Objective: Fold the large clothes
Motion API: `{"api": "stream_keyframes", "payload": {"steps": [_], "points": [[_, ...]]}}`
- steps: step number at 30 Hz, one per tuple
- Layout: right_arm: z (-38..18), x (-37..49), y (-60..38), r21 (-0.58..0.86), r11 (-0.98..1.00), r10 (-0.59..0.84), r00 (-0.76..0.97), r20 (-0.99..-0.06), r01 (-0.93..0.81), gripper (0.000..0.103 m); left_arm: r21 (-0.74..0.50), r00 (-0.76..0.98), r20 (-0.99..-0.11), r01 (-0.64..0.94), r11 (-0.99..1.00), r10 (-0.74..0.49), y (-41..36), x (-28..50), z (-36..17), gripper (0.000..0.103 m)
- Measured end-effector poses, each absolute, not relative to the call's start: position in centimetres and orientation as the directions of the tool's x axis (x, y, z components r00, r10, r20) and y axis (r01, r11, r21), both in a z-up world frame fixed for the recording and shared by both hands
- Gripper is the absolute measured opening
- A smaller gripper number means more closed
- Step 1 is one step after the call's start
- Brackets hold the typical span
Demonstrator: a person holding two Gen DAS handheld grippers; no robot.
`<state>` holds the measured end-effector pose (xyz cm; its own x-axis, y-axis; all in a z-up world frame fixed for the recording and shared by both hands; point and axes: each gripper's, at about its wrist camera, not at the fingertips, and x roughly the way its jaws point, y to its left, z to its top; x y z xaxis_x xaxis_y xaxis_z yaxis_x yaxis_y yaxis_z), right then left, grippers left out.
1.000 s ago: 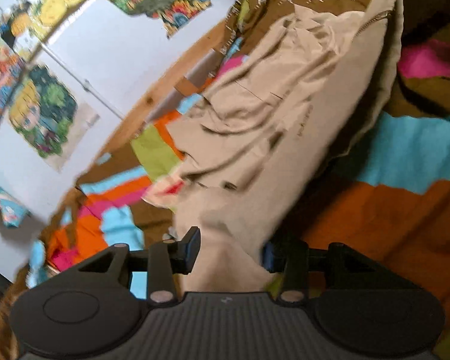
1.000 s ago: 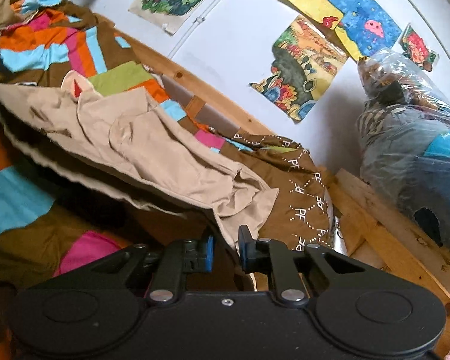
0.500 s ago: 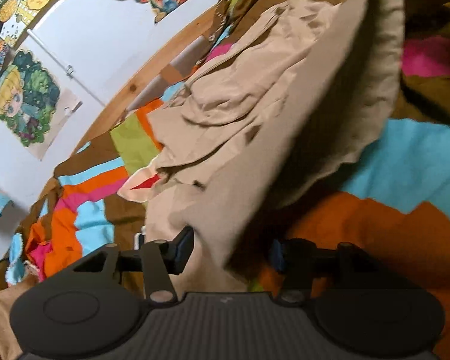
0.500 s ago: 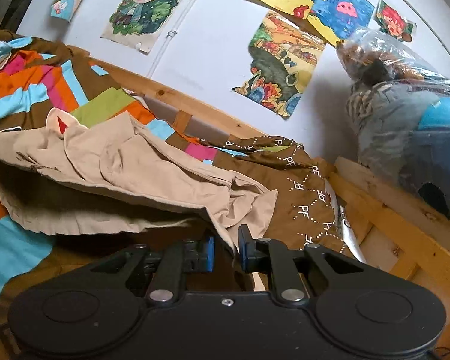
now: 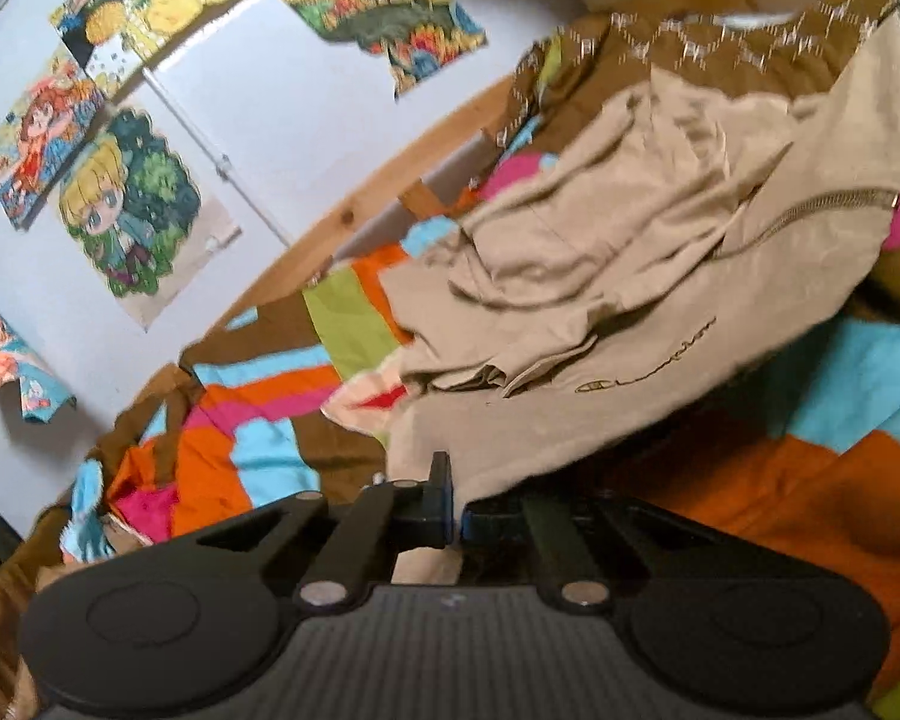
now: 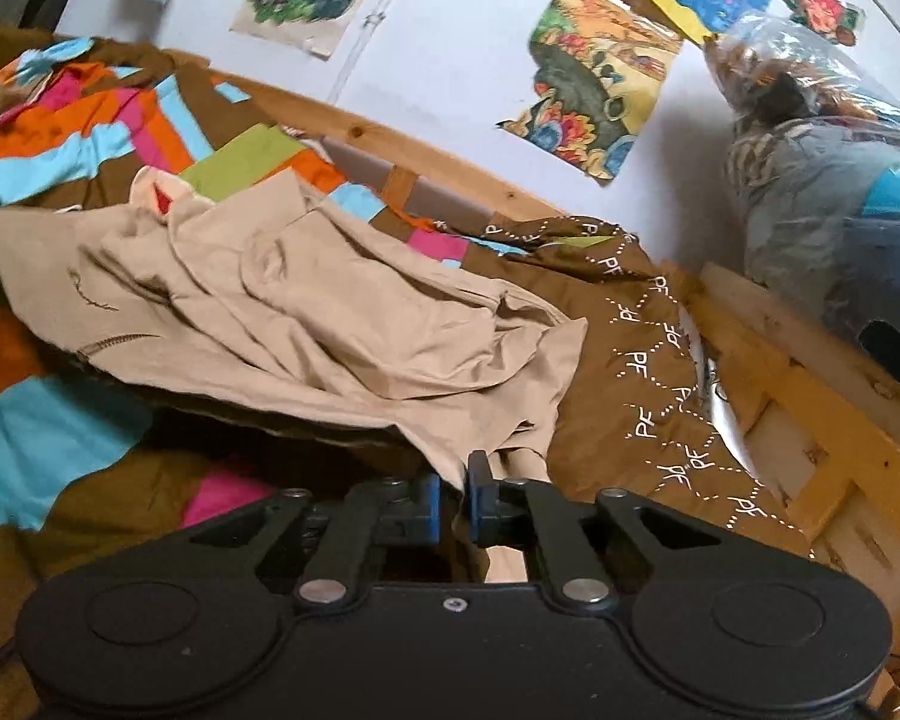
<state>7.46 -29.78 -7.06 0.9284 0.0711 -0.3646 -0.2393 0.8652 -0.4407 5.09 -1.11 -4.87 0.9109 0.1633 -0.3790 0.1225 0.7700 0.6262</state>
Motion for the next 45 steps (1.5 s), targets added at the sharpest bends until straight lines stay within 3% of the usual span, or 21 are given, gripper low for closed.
{"api": "stream_keyframes", "payload": {"steps": [5,14,19,23,31,36,37,38,40,43,45], "points": [[-6.3,5.5,-29.1,-0.506,0.831,0.057,0.94,-0.336,-0.231,0.005,0.595,0.924,-0.378,0.192,0.781,0.06,0.0,1.2,-0.6,0.003],[-1.5,-2.5,-29.2,-0.598,0.756,0.067,0.941,-0.333,-0.265,0.004,0.501,0.851,-0.522,0.354,0.79,-0.05,1.7,-3.5,5.2,0.003],[1.3,-1.2,-29.5,-0.621,0.725,0.077,0.931,-0.356,-0.297,0.004,0.496,0.816,-0.573,0.418,0.761,-0.075,1.8,2.0,7.1,0.004],[2.6,5.3,-29.9,-0.593,0.725,0.091,0.901,-0.423,-0.352,0.006,0.478,0.778,-0.627,0.432,0.765,-0.047,2.4,9.4,7.0,0.004],[-0.2,20.9,-31.6,-0.331,0.851,0.138,0.781,-0.609,-0.409,0.01,0.213,0.625,-0.776,0.389,0.896,-0.087,3.8,24.8,0.9,0.007],[-4.9,27.0,-32.5,-0.159,0.913,0.165,0.697,-0.698,-0.375,0.016,0.001,0.522,-0.842,0.251,0.968,-0.134,6.9,28.7,-3.4,0.029],[-5.6,27.6,-32.9,-0.122,0.923,0.179,0.687,-0.704,-0.365,0.018,-0.038,0.53,-0.833,0.228,0.973,-0.157,7.6,28.6,-3.4,0.04],[-6.0,28.0,-33.4,-0.069,0.934,0.204,0.68,-0.704,-0.352,0.024,-0.082,0.555,-0.811,0.2,0.976,-0.182,8.6,28.1,-3.1,0.062],[-5.7,28.1,-34.8,0.049,0.945,0.27,0.687,-0.675,-0.323,0.037,-0.139,0.62,-0.76,0.137,0.981,-0.195,10.3,26.8,-2.2,0.091],[-4.4,27.1,-37.3,0.224,0.934,0.356,0.722,-0.593,-0.277,0.067,-0.222,0.679,-0.699,0.094,0.97,-0.225,12.5,24.5,-0.8,0.096],[-3.0,25.8,-38.7,0.267,0.927,0.368,0.764,-0.529,-0.262,0.07,-0.236,0.704,-0.67,0.096,0.967,-0.233,13.0,22.5,-0.1,0.098]]}}
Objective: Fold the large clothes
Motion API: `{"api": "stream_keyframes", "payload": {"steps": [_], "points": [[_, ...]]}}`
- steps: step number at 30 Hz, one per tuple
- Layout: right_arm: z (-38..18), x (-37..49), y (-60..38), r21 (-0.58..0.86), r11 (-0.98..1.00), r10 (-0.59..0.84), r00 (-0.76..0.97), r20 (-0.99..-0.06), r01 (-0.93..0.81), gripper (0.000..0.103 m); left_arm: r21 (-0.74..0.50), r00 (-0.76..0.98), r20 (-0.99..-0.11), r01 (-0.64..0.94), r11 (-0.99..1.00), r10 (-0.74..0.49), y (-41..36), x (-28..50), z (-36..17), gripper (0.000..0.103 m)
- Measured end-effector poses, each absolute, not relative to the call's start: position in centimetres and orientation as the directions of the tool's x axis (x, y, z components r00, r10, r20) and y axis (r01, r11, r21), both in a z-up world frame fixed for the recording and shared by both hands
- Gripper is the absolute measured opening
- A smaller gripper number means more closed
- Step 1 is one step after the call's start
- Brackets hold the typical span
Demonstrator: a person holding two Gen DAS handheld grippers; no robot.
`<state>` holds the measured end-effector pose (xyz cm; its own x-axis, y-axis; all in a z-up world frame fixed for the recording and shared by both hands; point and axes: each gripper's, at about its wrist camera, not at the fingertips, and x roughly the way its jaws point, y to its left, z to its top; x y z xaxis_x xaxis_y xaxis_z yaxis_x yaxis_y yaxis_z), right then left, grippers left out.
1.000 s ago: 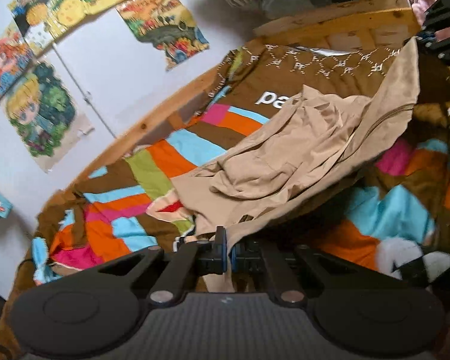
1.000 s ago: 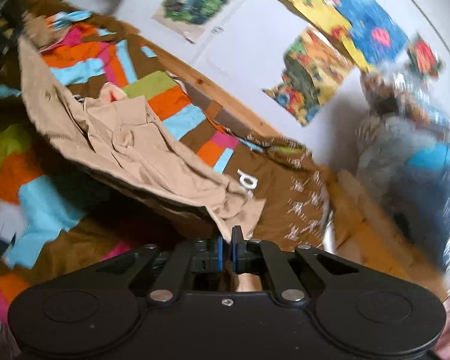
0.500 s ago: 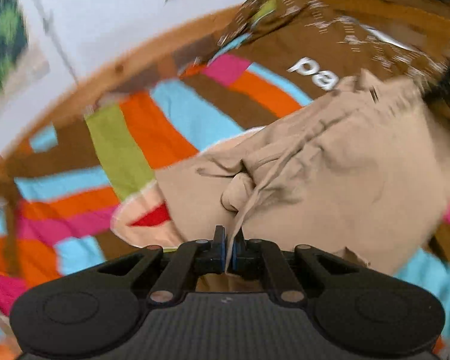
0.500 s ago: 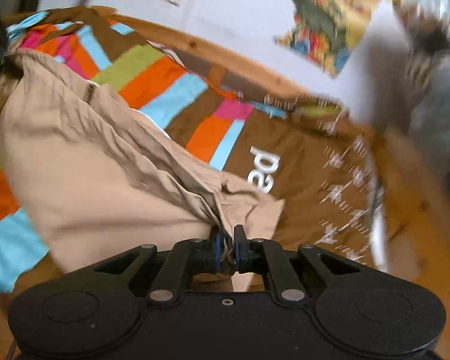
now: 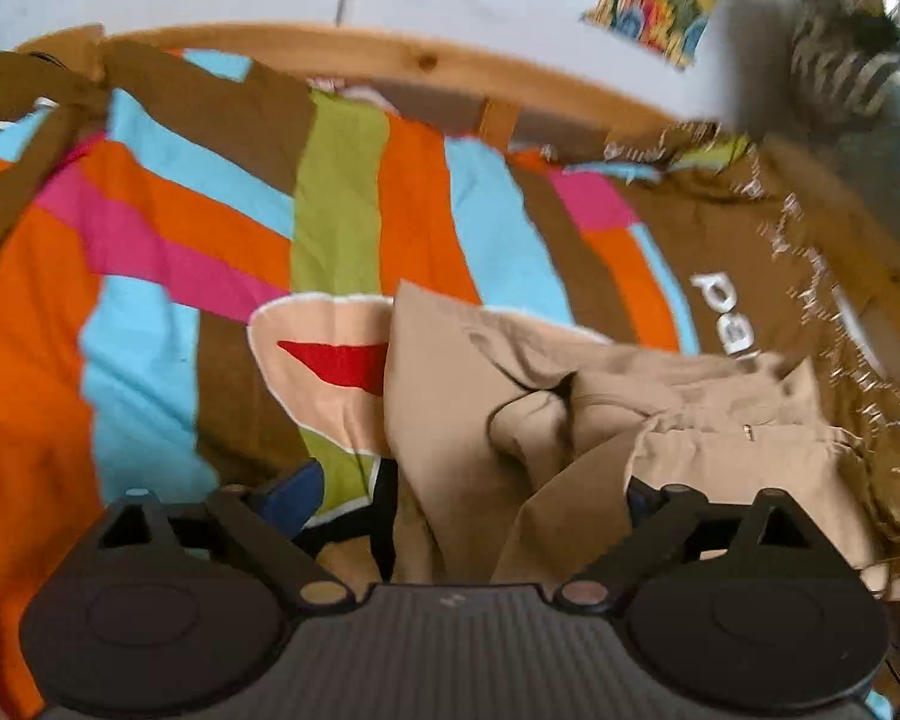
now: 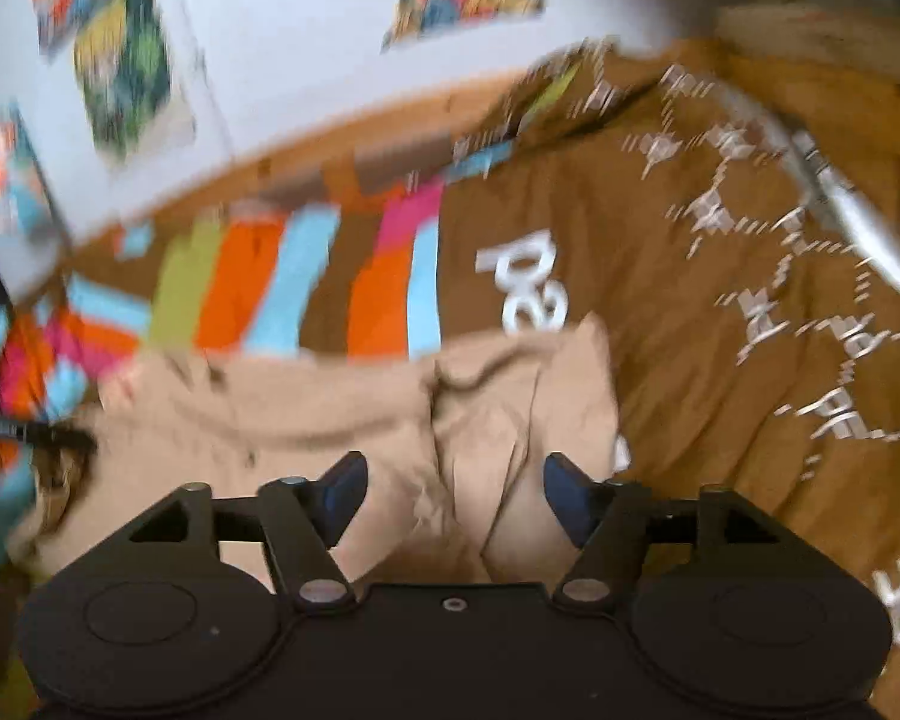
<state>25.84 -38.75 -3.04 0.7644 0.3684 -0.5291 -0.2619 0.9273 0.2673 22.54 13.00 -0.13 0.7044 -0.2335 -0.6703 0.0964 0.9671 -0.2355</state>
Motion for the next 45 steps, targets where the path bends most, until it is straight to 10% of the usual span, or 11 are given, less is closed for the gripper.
{"api": "stream_keyframes", "payload": {"steps": [3,13,18,22,24,29,39,42,45], "points": [[-1.3,22.6,-40.1,0.24,0.938,0.336,0.823,-0.458,-0.249,0.091,-0.199,0.755,-0.621,0.109,0.974,-0.211,12.8,18.9,0.5,0.101],[-4.1,9.3,-41.1,-0.042,0.965,0.218,0.887,-0.408,-0.257,0.099,-0.327,0.747,-0.636,-0.036,0.944,-0.192,14.1,18.4,0.5,0.102],[-6.5,10.3,-38.9,-0.127,0.935,0.234,0.844,-0.483,-0.332,0.084,-0.459,0.78,-0.578,-0.069,0.886,-0.239,15.1,18.9,0.4,0.102],[-7.2,12.7,-39.1,-0.053,0.954,0.238,0.854,-0.462,-0.294,0.036,-0.599,0.826,-0.509,-0.136,0.789,-0.244,18.0,18.7,0.5,0.102],[-6.9,14.4,-40.2,0.049,0.971,0.23,0.867,-0.442,-0.233,0.03,-0.645,0.837,-0.503,-0.198,0.739,-0.215,19.9,18.6,0.8,0.102],[-7.3,17.3,-43.7,0.304,0.95,0.199,0.88,-0.432,-0.066,0.025,-0.465,0.855,-0.507,-0.168,0.869,-0.106,19.3,15.9,2.3,0.102],[-8.2,14.4,-44.9,0.372,0.927,0.239,0.847,-0.475,-0.052,0.041,-0.044,0.802,-0.576,0.162,0.986,-0.158,9.2,8.2,-2.1,0.101],[-8.2,13.9,-45.5,0.42,0.908,0.243,0.834,-0.495,-0.015,0.043,0.088,0.789,-0.612,0.133,0.987,-0.052,7.3,9.0,-3.7,0.082],[-8.5,13.5,-45.6,0.453,0.891,0.246,0.821,-0.516,0.018,0.045,0.065,0.783,-0.622,0.081,0.995,-0.023,7.8,10.0,-4.3,0.043]]}}
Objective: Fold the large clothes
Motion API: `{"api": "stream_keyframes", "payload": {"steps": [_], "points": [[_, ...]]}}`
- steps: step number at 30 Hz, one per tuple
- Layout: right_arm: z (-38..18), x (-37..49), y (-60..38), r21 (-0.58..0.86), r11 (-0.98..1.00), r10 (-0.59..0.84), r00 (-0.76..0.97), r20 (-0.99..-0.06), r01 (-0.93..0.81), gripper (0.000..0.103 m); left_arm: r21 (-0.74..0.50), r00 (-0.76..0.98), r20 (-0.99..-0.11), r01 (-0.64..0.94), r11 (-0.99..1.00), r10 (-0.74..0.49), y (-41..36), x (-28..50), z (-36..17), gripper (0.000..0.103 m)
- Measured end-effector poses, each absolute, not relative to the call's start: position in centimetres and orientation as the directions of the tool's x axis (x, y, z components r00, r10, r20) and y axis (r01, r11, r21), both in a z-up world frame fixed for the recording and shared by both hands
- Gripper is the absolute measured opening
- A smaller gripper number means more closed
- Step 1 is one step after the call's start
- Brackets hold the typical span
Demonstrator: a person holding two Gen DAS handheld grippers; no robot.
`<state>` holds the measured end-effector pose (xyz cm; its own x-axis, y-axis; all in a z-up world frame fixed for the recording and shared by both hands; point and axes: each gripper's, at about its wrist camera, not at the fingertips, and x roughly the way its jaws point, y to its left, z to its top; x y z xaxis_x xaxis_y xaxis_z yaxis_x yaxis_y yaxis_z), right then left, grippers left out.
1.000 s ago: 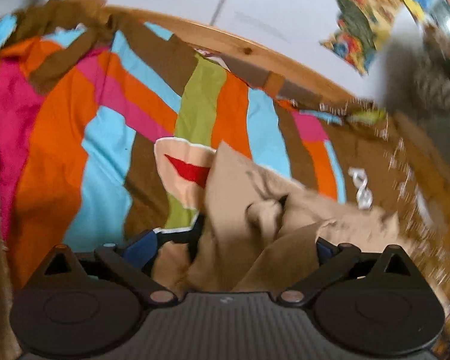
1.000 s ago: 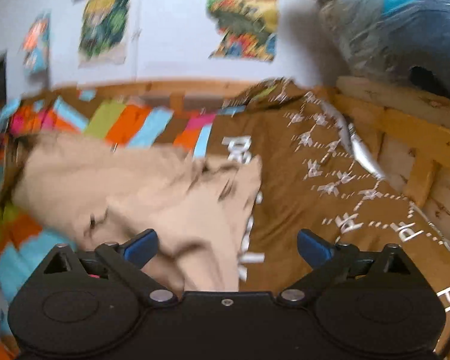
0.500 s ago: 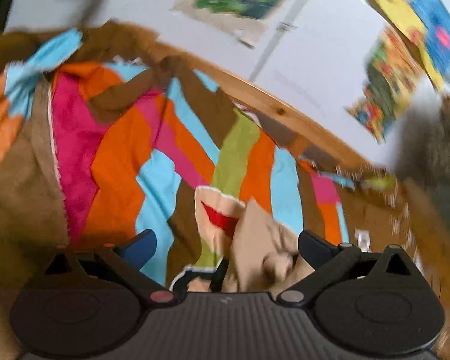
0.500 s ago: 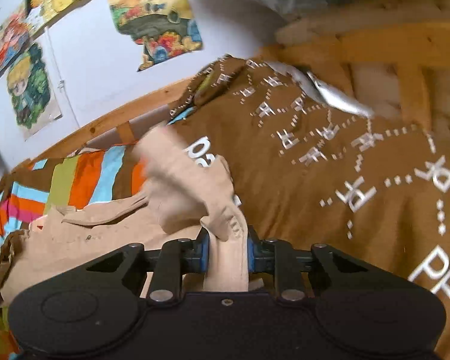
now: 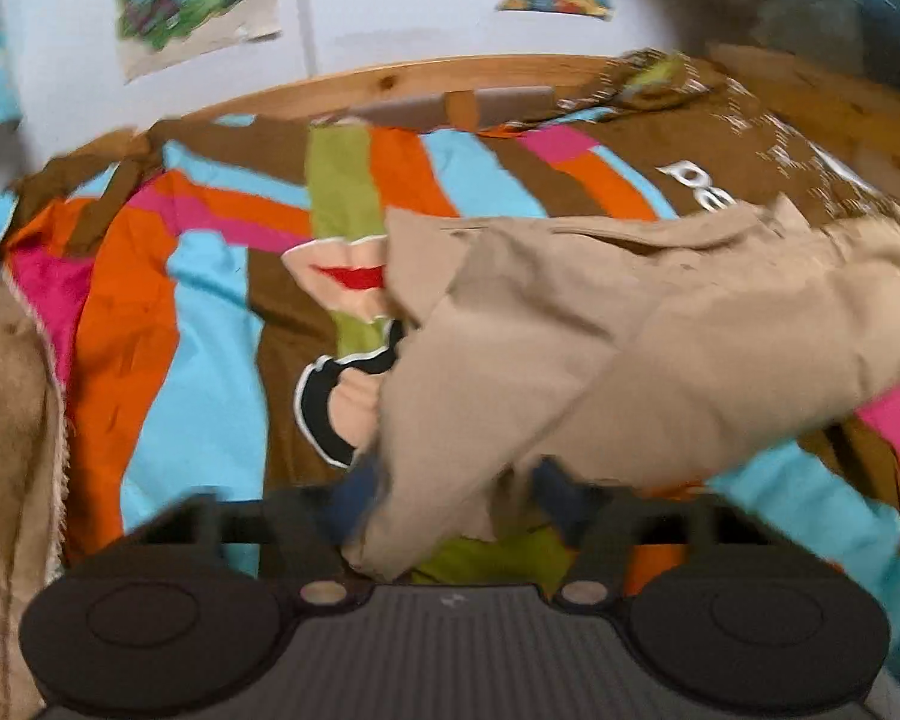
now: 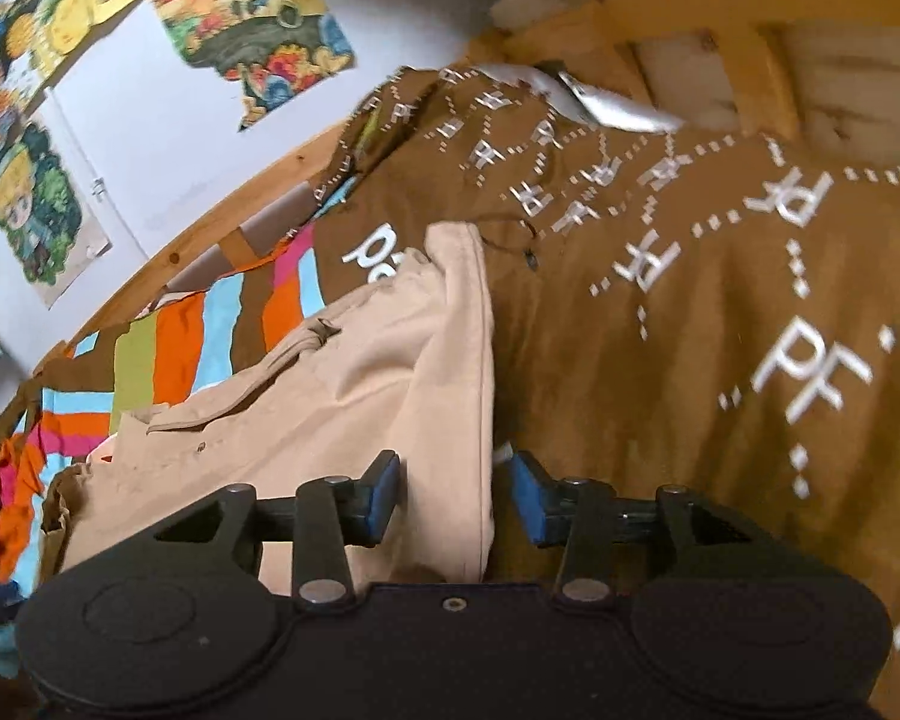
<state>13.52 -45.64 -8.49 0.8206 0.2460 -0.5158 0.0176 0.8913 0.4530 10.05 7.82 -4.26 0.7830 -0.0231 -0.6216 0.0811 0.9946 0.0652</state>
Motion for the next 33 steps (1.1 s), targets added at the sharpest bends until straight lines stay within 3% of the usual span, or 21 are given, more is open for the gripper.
{"api": "stream_keyframes", "payload": {"steps": [1,2,4,6,8,10,14,17,19,21,25,27,28,29,33], "points": [[-8.6,13.4,-45.6,0.467,0.884,0.252,0.818,-0.517,0.024,0.043,0.018,0.782,-0.622,0.064,0.998,-0.039,8.4,10.3,-4.3,0.036],[-8.7,13.2,-45.6,0.482,0.875,0.257,0.816,-0.518,0.03,0.042,-0.02,0.787,-0.615,0.044,0.999,-0.047,9.0,10.5,-4.2,0.02],[-8.9,12.9,-45.4,0.5,0.865,0.263,0.813,-0.519,0.04,0.039,-0.07,0.792,-0.609,-0.009,0.997,-0.036,10.1,10.7,-3.9,0.006],[-9.0,12.6,-45.3,0.501,0.864,0.257,0.817,-0.516,0.044,0.03,-0.184,0.788,-0.613,-0.072,0.98,-0.057,11.7,11.2,-3.4,0.004],[-8.8,12.5,-45.4,0.511,0.859,0.259,0.831,-0.493,0.035,0.014,-0.303,0.794,-0.603,-0.144,0.942,-0.073,13.3,11.3,-2.4,0.002],[-8.3,12.3,-45.4,0.513,0.858,0.265,0.853,-0.449,0.004,0.007,-0.347,0.793,-0.607,-0.196,0.917,-0.061,14.6,11.4,-1.5,0.001],[-5.7,11.3,-45.4,0.52,0.853,0.251,0.91,-0.332,-0.046,0.003,-0.443,0.774,-0.627,-0.268,0.856,-0.082,17.8,10.9,0.8,0.001],[-4.0,10.5,-46.1,0.552,0.832,0.251,0.927,-0.28,-0.059,0.003,-0.488,0.681,-0.723,-0.38,0.786,-0.12,20.3,12.1,-0.6,0.001],[-3.9,10.8,-46.1,0.549,0.835,0.241,0.925,-0.293,-0.043,0.003,-0.536,0.619,-0.766,-0.464,0.705,-0.175,21.8,13.0,-3.5,0.001],[-5.1,11.9,-46.3,0.548,0.837,0.231,0.906,-0.355,0.001,0.003,-0.507,0.623,-0.766,-0.435,0.744,-0.157,21.2,13.2,-4.7,0.002],[-7.8,13.5,-46.0,0.498,0.864,0.2,0.857,-0.475,0.074,0.004,-0.35,0.665,-0.744,-0.298,0.888,-0.07,18.5,12.9,-3.5,0.013],[-8.1,13.5,-46.2,0.497,0.864,0.2,0.847,-0.492,0.085,0.006,-0.293,0.687,-0.724,-0.228,0.928,-0.06,17.6,12.3,-2.5,0.036],[-8.1,13.4,-46.2,0.499,0.862,0.2,0.849,-0.488,0.084,0.01,-0.266,0.702,-0.711,-0.207,0.941,-0.047,17.1,12.0,-2.2,0.059],[-8.0,13.3,-46.2,0.498,0.863,0.2,0.851,-0.485,0.081,0.017,-0.237,0.719,-0.695,-0.19,0.953,-0.03,16.6,11.5,-1.9,0.074],[-8.2,13.2,-46.1,0.482,0.873,0.197,0.851,-0.486,0.073,0.028,-0.076,0.77,-0.637,-0.072,0.994,0.007,13.9,10.4,-1.5,0.077]]}}
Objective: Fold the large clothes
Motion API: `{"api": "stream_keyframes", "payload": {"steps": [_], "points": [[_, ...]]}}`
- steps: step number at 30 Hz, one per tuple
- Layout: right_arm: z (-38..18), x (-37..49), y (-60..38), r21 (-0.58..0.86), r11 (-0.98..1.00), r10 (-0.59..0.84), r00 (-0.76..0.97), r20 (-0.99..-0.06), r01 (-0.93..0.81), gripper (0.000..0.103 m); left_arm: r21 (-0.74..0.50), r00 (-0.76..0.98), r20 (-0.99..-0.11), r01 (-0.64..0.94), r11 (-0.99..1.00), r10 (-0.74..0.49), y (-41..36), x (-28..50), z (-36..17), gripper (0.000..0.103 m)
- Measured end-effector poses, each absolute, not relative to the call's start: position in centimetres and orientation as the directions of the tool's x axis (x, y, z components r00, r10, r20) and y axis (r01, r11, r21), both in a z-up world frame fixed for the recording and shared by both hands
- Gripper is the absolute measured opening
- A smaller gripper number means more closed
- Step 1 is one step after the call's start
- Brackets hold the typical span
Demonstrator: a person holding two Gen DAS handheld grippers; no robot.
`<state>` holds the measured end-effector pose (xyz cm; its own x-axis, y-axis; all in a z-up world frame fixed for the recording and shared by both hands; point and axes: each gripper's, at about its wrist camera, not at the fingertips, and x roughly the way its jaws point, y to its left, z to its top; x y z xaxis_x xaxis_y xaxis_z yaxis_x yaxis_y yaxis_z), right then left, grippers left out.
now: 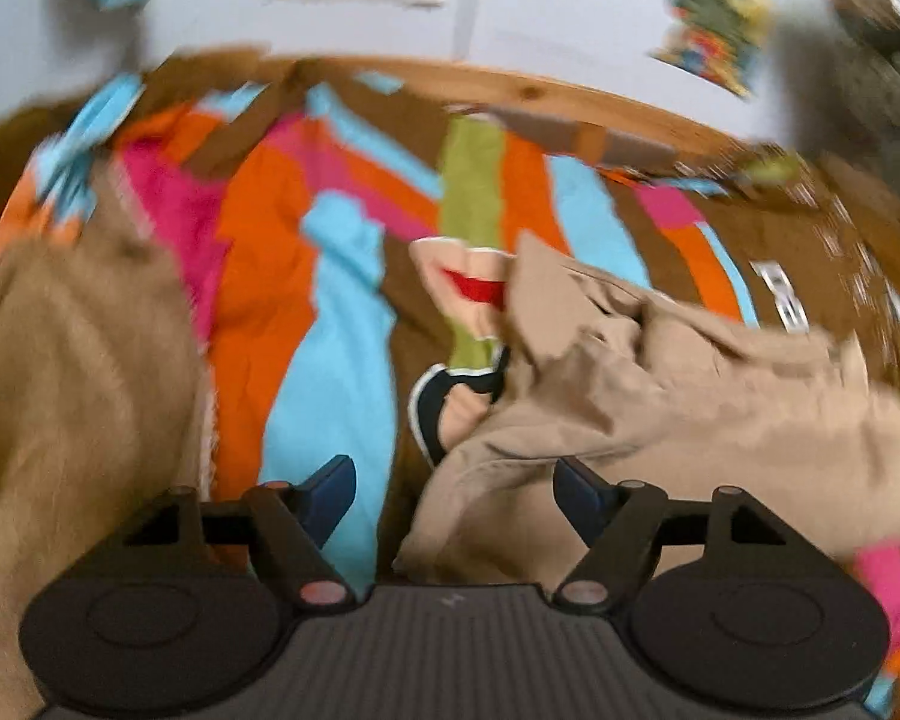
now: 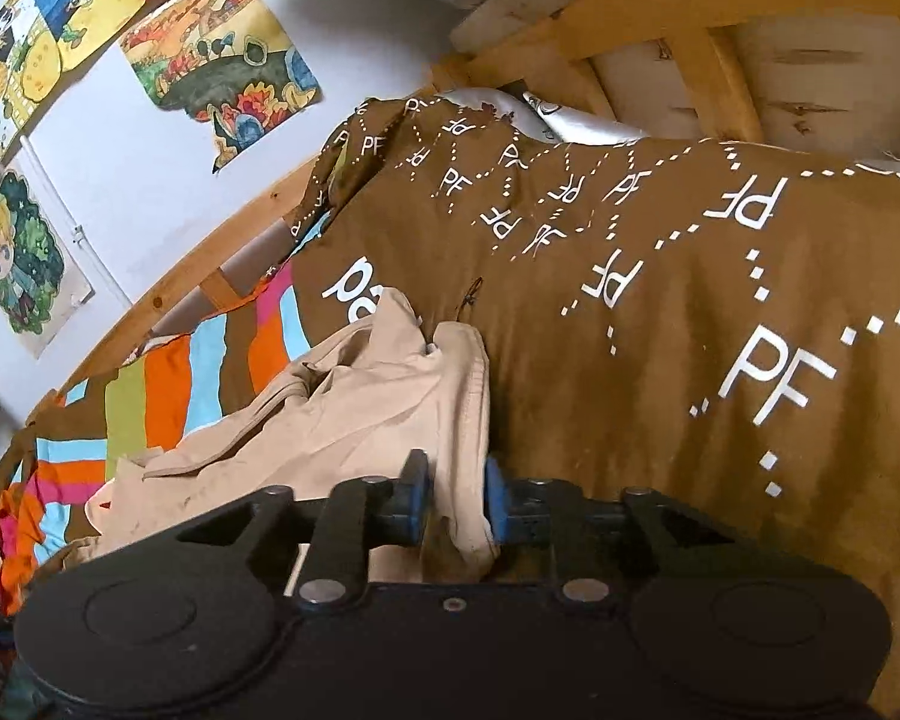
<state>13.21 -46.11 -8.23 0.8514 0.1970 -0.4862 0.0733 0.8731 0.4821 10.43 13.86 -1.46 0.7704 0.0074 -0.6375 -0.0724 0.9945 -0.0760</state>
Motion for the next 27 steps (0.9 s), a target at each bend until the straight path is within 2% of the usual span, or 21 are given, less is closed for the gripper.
{"api": "stream_keyframes", "payload": {"steps": [3,4,5,6,8,9,10,13,16,23,25,27], "points": [[-8.3,13.2,-46.0,0.478,0.876,0.203,0.856,-0.476,0.059,0.035,0.092,0.783,-0.62,0.0,0.996,0.057,11.4,11.4,-1.7,0.077],[-8.5,13.2,-46.0,0.479,0.876,0.205,0.857,-0.472,0.055,0.036,0.124,0.788,-0.612,0.014,0.992,0.065,10.7,12.1,-1.8,0.072],[-8.6,13.3,-46.0,0.478,0.877,0.205,0.858,-0.47,0.052,0.037,0.13,0.791,-0.608,0.019,0.991,0.065,10.3,12.4,-1.8,0.051],[-8.7,13.6,-45.9,0.477,0.877,0.205,0.858,-0.47,0.051,0.037,0.113,0.794,-0.604,0.01,0.994,0.061,10.1,13.1,-1.9,0.036],[-9.1,14.0,-45.6,0.479,0.877,0.207,0.861,-0.465,0.047,0.031,0.083,0.793,-0.598,-0.079,0.993,0.113,10.5,14.0,-1.9,0.014],[-9.1,14.1,-45.5,0.473,0.88,0.195,0.868,-0.457,0.051,0.026,0.064,0.789,-0.594,-0.145,0.987,0.154,10.9,14.7,-1.9,0.012],[-9.0,14.0,-45.4,0.463,0.885,0.181,0.878,-0.443,0.051,0.015,0.043,0.779,-0.6,-0.194,0.98,0.181,11.5,15.2,-1.9,0.01],[-8.4,13.7,-45.2,0.451,0.892,0.166,0.903,-0.397,0.034,0.012,-0.029,0.734,-0.652,-0.275,0.961,0.19,13.9,16.8,-2.5,0.01],[-7.9,13.8,-44.3,0.39,0.92,0.135,0.913,-0.385,0.028,0.011,0.023,0.715,-0.667,-0.261,0.965,0.209,14.2,17.7,-3.6,0.01],[-9.7,13.6,-44.6,0.377,0.914,0.102,0.814,-0.572,0.151,0.01,0.054,0.704,-0.684,-0.212,0.976,0.191,14.3,18.1,-4.8,0.01],[-9.7,13.3,-44.3,0.344,0.928,0.093,0.801,-0.591,0.147,0.01,0.084,0.693,-0.698,-0.172,0.982,0.181,14.3,18.6,-5.6,0.011],[-10.2,13.6,-44.1,0.311,0.94,0.086,0.79,-0.607,0.137,0.01,0.032,0.679,-0.723,-0.148,0.988,0.125,15.0,18.8,-5.9,0.011]]}}
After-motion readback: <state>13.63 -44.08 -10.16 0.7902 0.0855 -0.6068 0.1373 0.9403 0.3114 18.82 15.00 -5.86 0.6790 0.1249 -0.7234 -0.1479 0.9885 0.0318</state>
